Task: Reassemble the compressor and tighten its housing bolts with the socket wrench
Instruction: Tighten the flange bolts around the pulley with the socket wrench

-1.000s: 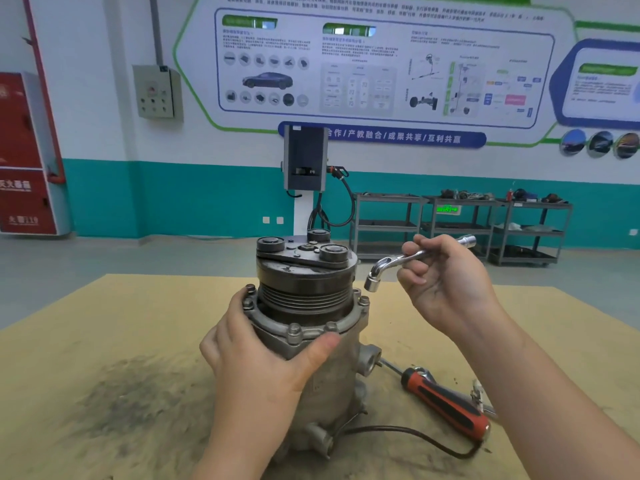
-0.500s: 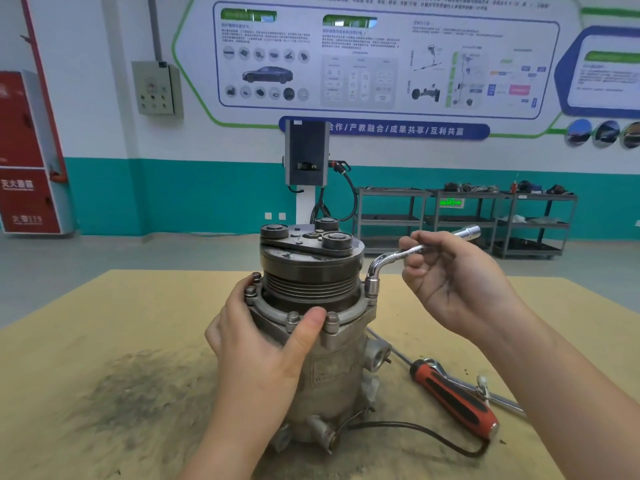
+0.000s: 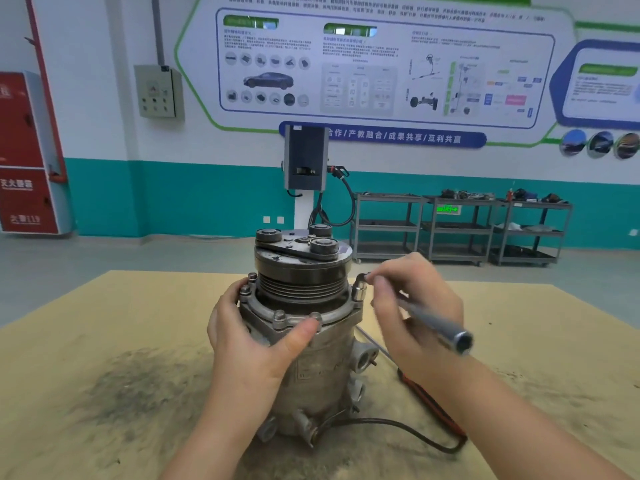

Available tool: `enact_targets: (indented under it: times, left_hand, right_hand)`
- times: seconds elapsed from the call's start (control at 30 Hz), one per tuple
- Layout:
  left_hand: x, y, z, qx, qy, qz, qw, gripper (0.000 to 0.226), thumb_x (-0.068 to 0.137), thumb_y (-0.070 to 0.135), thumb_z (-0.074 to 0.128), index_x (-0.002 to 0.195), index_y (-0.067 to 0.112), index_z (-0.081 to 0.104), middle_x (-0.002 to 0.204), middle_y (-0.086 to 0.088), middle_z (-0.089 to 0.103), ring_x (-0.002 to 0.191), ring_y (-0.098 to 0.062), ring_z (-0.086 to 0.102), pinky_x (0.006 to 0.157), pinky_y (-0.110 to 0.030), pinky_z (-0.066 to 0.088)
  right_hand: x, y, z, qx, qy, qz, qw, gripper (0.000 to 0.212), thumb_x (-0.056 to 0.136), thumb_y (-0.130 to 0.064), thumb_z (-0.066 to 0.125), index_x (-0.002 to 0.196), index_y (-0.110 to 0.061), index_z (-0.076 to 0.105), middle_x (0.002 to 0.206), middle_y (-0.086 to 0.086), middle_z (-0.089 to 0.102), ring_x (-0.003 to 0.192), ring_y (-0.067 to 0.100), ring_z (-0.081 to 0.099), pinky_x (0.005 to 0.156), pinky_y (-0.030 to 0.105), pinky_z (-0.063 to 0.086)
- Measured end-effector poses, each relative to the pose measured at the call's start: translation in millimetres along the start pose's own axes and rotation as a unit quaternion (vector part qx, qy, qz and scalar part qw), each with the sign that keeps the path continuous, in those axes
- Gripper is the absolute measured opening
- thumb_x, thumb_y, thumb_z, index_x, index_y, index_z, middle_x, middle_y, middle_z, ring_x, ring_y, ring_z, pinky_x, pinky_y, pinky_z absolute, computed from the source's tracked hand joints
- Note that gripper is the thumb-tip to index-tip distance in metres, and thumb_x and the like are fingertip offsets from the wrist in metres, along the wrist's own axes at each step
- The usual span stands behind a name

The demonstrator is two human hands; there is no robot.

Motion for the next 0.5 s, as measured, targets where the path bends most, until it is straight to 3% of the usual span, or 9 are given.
enact_targets:
  times: [0.1,0.2,0.3,0.4,0.5]
  left_hand:
    - [0.9,1.5,2.5,-0.014,-0.017,0.002,1.000,0.091,0.039,0.068,0.074,0.118,0.056,0.030,0.126,0.024,0.038,0.132,-0.009,0.038,0.112,-0.033,0.031]
    - [2.6,-2.5,5.8,-0.017,-0.039,-0.010,0.999,0.107,0.036,0.069,0.080,0.129,0.049,0.029,0.148,0.004,0.036,0.145,-0.020,0.029,0.116,-0.049,0.031]
    - [2.7,-7.0,5.1,-0.017,-0.042,-0.019,0.999,0.120,0.028,0.085,0.077,0.132,0.053,0.027,0.155,-0.001,0.030,0.149,-0.023,0.023,0.117,-0.051,0.029]
    - [2.1,-10.6,0.6,-0.024,-0.027,-0.018,0.999,0.121,0.030,0.089,0.072,0.137,0.051,0.029,0.156,0.002,0.032,0.150,-0.020,0.022,0.118,-0.050,0.027]
    - [3.5,-11.1,-3.0,-0.024,-0.018,-0.015,0.999,0.121,0.034,0.091,0.069,0.141,0.048,0.031,0.156,0.004,0.034,0.150,-0.018,0.020,0.119,-0.050,0.025]
  right_hand:
    - [2.2,-9.8,13.8,-0.067,-0.056,-0.027,0.996,0.003,0.085,-0.002,0.067,0.087,0.001,0.069,0.080,0.008,0.061,0.071,0.011,0.054,0.063,0.020,0.046]
    - [5.3,-12.9,21.7,-0.097,-0.096,-0.026,0.990,0.011,0.086,-0.008,0.068,0.094,-0.004,0.073,0.090,0.005,0.066,0.080,0.008,0.059,0.071,0.018,0.049]
    - [12.6,-15.0,9.5,-0.098,-0.066,-0.034,0.992,0.016,0.090,-0.013,0.062,0.101,-0.008,0.072,0.095,0.001,0.069,0.087,0.008,0.065,0.078,0.021,0.053]
    - [18.5,8.9,-13.1,0.027,0.035,0.115,0.992,0.015,0.095,-0.019,0.059,0.106,-0.029,0.059,0.086,-0.008,0.070,0.079,0.006,0.068,0.074,0.026,0.057]
    - [5.8,50.8,-16.6,0.233,0.136,0.331,0.904,0.011,0.101,-0.011,0.045,0.108,-0.019,0.049,0.083,0.006,0.072,0.064,0.019,0.069,0.061,0.027,0.058]
Point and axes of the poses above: each hand's wrist, its own x-axis towards the middle knuckle, its own z-axis out of the palm, y = z × x, the point moved 9 cm from there along x, towards the middle knuckle
